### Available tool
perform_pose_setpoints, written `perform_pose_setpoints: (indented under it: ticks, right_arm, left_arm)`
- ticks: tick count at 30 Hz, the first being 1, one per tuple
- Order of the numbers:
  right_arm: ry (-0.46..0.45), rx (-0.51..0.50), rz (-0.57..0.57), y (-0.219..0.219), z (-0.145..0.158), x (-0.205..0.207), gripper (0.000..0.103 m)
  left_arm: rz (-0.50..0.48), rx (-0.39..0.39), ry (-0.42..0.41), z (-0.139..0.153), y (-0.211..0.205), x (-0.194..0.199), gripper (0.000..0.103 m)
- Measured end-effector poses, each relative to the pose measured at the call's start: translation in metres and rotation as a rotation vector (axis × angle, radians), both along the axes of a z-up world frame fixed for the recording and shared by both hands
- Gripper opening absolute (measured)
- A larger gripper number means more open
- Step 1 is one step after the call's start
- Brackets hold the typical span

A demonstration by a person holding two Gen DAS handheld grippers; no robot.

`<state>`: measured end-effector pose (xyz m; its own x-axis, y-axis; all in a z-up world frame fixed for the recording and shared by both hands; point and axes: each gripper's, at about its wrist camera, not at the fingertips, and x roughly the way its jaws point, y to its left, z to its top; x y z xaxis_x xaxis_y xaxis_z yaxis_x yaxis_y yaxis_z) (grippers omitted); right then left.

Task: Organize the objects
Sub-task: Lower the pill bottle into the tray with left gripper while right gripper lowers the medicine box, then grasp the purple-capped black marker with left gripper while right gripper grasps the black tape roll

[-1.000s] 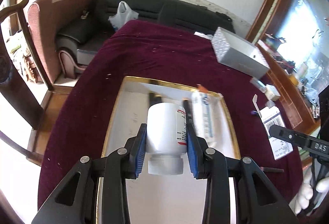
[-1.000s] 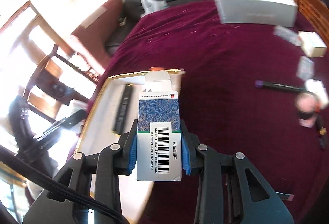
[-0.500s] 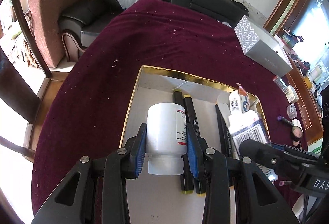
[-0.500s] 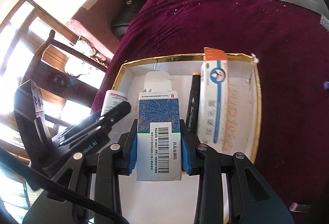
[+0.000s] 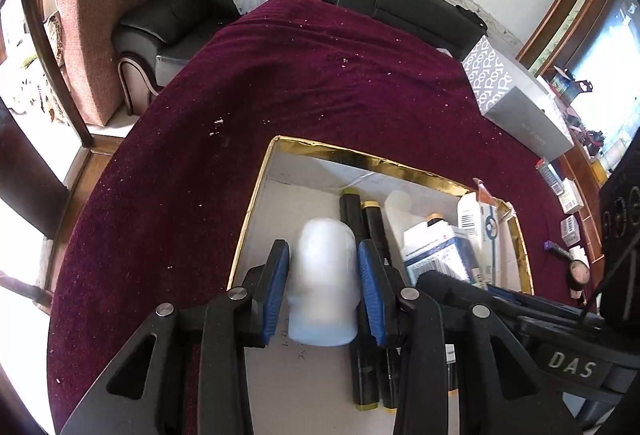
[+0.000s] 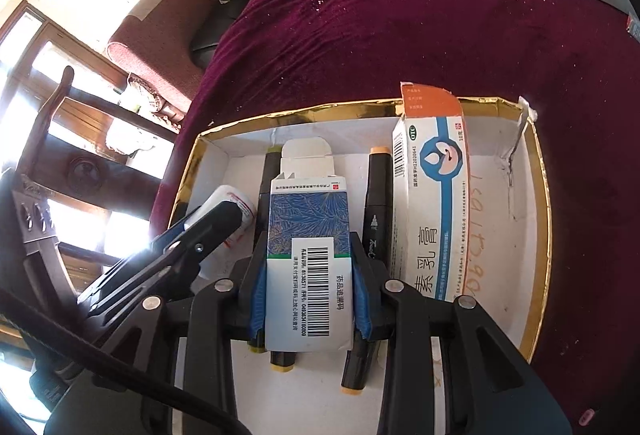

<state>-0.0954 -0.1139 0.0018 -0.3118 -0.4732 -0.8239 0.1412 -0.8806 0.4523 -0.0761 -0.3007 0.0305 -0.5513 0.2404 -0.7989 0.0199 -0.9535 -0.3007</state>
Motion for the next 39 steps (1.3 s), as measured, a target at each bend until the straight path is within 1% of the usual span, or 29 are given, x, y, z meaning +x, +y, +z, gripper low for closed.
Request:
perform_pose_setpoints:
  ticks: [2,5,8,10,11,13,15,19,23,27,29,31,32,35,37,39]
  right_arm:
    - [-0.005,-0.004,-0.002,0.0,-0.001,-0.001,0.032]
    - [-0.005,-0.006,0.002,-0.001,-0.002,-0.001,0.033]
    - [-0.013,-0.017,-0.004,-0.001,-0.006,0.0,0.033]
    - [-0.012,-0.019,-0.01,-0.001,-0.007,0.001,0.036]
    - [-0.01,-0.016,-0.01,-0.001,-0.006,0.002,0.036]
    - [0.004,-0.019,-0.014,0.0,-0.002,0.006,0.04]
    - [0.032,-0.028,-0.008,0.002,0.007,0.01,0.041]
    - [0.125,-0.035,0.007,0.012,0.034,0.029,0.048]
    - [0.21,-0.049,0.03,0.036,0.056,0.054,0.051]
    - [0.328,-0.014,0.014,0.086,0.077,0.088,0.055]
    - [0.392,0.032,-0.018,0.124,0.086,0.109,0.059]
    - [0.437,0.078,-0.07,0.162,0.093,0.124,0.07]
    - [0.45,0.101,-0.105,0.184,0.096,0.131,0.072]
    - [0.443,0.146,-0.214,0.248,0.099,0.142,0.074]
    - [0.423,0.183,-0.307,0.293,0.098,0.144,0.074]
    - [0.396,0.188,-0.376,0.327,0.093,0.141,0.074]
  left_arm:
    - [0.007,0.017,0.001,0.0,-0.002,0.0,0.031]
    - [0.03,0.105,-0.004,0.003,-0.014,0.003,0.035]
    - [0.051,0.15,0.021,0.015,-0.023,0.013,0.041]
    - [0.059,0.163,0.048,0.025,-0.024,0.02,0.052]
    - [0.062,0.172,0.062,0.03,-0.025,0.025,0.054]
    - [0.068,0.189,0.085,0.042,-0.026,0.035,0.063]
    - [0.078,0.207,0.098,0.052,-0.026,0.044,0.065]
    - [0.058,0.231,0.116,0.067,-0.011,0.06,0.065]
    - [-0.009,0.245,0.146,0.083,0.019,0.079,0.065]
    - [-0.125,0.256,0.158,0.098,0.067,0.097,0.065]
    - [-0.177,0.263,0.156,0.104,0.088,0.102,0.065]
    - [-0.223,0.265,0.151,0.108,0.11,0.107,0.065]
    - [-0.238,0.265,0.148,0.109,0.121,0.109,0.065]
    - [-0.292,0.286,0.132,0.106,0.156,0.115,0.066]
    - [-0.332,0.305,0.109,0.098,0.184,0.118,0.066]
    - [-0.369,0.314,0.073,0.087,0.21,0.12,0.066]
